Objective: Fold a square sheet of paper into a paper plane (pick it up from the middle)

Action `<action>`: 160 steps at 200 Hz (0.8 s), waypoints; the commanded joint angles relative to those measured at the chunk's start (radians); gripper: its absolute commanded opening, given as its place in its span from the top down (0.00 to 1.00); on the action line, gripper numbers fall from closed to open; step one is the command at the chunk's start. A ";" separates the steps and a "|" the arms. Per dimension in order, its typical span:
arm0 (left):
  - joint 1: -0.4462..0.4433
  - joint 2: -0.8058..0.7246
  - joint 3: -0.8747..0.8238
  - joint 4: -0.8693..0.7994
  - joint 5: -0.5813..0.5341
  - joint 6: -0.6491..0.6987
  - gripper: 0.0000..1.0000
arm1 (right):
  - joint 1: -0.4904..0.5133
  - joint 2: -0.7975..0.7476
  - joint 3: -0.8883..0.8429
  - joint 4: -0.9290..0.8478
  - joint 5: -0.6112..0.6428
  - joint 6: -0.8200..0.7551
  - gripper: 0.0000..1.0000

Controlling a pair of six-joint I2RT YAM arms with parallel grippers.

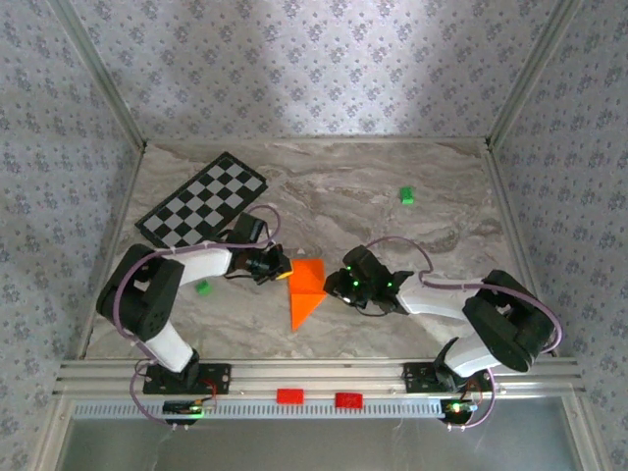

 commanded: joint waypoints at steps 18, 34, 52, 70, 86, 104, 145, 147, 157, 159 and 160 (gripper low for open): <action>-0.001 0.052 0.016 0.046 0.035 0.037 1.00 | -0.003 0.040 0.000 0.025 -0.075 -0.012 0.67; -0.001 0.062 0.003 0.043 0.024 0.046 1.00 | -0.004 0.050 -0.002 0.042 -0.085 -0.002 0.66; 0.000 0.071 -0.018 0.042 0.015 0.054 1.00 | -0.004 0.063 -0.003 0.069 -0.099 0.010 0.65; -0.001 0.076 -0.036 0.045 0.013 0.061 1.00 | -0.003 0.078 -0.003 0.104 -0.114 0.022 0.65; -0.001 0.078 -0.049 0.053 0.015 0.064 1.00 | -0.003 0.086 -0.009 0.138 -0.117 0.034 0.65; -0.002 0.079 -0.056 0.058 0.024 0.069 1.00 | -0.004 0.098 -0.012 0.179 -0.128 0.036 0.65; -0.001 0.094 -0.045 0.062 0.060 0.094 1.00 | -0.017 0.121 -0.004 0.246 -0.158 0.017 0.65; -0.001 0.094 -0.044 0.061 0.061 0.093 1.00 | -0.017 0.120 -0.002 0.247 -0.161 0.013 0.65; -0.002 0.097 -0.040 0.059 0.067 0.103 1.00 | -0.025 0.115 0.005 0.242 -0.172 -0.007 0.64; -0.002 0.097 -0.039 0.059 0.069 0.105 1.00 | -0.027 0.116 0.006 0.240 -0.175 -0.012 0.64; -0.002 0.097 -0.038 0.058 0.070 0.106 1.00 | -0.028 0.115 0.008 0.240 -0.177 -0.013 0.64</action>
